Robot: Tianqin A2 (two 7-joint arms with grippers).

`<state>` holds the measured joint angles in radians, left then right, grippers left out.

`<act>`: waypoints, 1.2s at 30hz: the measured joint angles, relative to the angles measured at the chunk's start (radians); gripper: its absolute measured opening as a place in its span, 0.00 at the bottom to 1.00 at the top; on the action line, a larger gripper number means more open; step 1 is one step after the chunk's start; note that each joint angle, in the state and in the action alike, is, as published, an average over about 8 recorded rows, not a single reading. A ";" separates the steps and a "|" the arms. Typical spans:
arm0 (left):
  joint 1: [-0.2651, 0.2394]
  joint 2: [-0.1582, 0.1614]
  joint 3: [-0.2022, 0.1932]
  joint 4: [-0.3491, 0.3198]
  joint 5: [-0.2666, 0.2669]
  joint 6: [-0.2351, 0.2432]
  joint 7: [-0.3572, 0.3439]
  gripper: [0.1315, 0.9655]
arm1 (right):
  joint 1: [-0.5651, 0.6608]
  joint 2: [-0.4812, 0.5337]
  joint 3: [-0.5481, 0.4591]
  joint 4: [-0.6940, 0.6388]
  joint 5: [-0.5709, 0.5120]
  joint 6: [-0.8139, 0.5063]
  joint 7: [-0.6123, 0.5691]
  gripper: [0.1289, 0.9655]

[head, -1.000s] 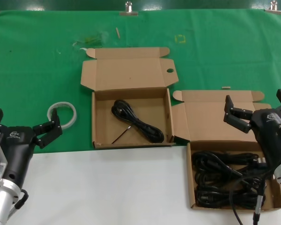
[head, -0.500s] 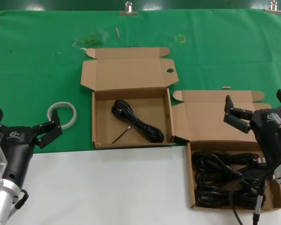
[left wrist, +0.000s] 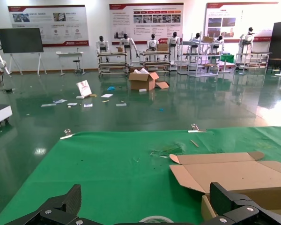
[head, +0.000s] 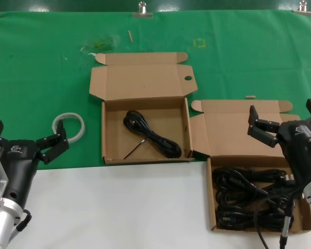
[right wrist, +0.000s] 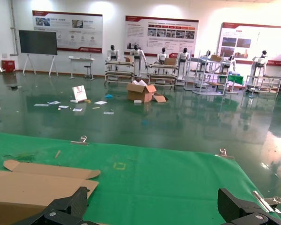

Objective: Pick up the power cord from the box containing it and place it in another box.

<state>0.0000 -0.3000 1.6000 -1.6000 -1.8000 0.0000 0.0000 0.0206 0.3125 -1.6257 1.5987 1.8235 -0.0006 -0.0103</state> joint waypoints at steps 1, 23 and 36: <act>0.000 0.000 0.000 0.000 0.000 0.000 0.000 1.00 | 0.000 0.000 0.000 0.000 0.000 0.000 0.000 1.00; 0.000 0.000 0.000 0.000 0.000 0.000 0.000 1.00 | 0.000 0.000 0.000 0.000 0.000 0.000 0.000 1.00; 0.000 0.000 0.000 0.000 0.000 0.000 0.000 1.00 | 0.000 0.000 0.000 0.000 0.000 0.000 0.000 1.00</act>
<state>0.0000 -0.3000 1.6000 -1.6000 -1.8000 0.0000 0.0000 0.0206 0.3125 -1.6257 1.5987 1.8235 -0.0006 -0.0103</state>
